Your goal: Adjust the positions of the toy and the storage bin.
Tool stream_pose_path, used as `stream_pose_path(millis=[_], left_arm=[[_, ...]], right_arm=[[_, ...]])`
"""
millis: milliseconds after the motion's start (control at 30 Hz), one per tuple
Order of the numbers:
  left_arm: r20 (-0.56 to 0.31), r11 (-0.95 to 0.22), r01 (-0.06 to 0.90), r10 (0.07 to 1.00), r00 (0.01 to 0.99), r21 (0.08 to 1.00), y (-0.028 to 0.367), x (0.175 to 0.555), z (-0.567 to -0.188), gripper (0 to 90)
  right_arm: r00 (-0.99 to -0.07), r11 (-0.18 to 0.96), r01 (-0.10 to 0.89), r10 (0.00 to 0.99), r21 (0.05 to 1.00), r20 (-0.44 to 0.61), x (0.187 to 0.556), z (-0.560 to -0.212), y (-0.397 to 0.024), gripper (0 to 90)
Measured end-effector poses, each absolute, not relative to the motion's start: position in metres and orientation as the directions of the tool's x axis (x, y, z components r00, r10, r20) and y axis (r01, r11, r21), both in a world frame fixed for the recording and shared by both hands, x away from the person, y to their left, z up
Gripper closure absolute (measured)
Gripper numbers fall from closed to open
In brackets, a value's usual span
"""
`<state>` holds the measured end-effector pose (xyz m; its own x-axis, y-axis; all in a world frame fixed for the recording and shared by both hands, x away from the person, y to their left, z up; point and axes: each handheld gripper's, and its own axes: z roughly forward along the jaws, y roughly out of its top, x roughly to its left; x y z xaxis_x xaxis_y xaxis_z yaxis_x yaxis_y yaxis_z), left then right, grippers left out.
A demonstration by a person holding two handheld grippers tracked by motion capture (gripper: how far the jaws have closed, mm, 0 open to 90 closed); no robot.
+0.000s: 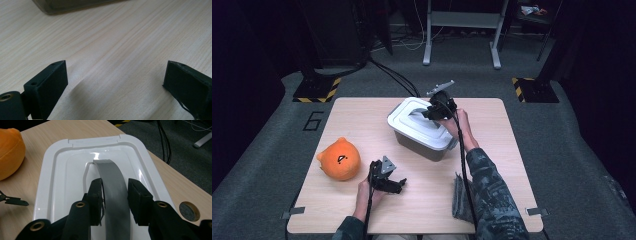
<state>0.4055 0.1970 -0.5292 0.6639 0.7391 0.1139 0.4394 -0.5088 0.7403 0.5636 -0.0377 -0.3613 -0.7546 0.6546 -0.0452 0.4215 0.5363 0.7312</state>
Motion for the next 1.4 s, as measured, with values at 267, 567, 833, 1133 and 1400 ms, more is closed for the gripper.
stream_pose_path(millis=[267, 567, 833, 1133, 1400], left_arm=[[0.112, -0.507, 0.440, 0.740, 0.663, 0.741, 0.197, 0.406, -0.529, 4.7], [0.105, -0.500, 0.442, 0.742, 0.662, 0.745, 0.197, 0.406, -0.530, 4.8], [0.114, -0.513, 0.439, 0.736, 0.667, 0.738, 0.197, 0.406, -0.529, 5.0], [0.112, -0.512, 0.442, 0.737, 0.667, 0.737, 0.198, 0.406, -0.529, 4.9], [0.105, -0.499, 0.443, 0.743, 0.661, 0.745, 0.197, 0.405, -0.530, 4.9]], right_arm=[[-0.722, 0.514, 0.460, 0.691, 0.724, -0.033, 0.552, -0.360, -0.032, 66.1], [-0.710, 0.539, 0.455, 0.700, 0.709, -0.076, 0.540, -0.359, -0.021, 63.2], [-0.751, 0.564, 0.416, 0.656, 0.713, -0.081, 0.550, -0.366, -0.019, 65.0], [-0.712, 0.503, 0.481, 0.702, 0.718, -0.015, 0.544, -0.367, -0.016, 66.8], [-0.648, 0.441, 0.552, 0.761, 0.707, 0.031, 0.532, -0.366, -0.006, 66.9]])
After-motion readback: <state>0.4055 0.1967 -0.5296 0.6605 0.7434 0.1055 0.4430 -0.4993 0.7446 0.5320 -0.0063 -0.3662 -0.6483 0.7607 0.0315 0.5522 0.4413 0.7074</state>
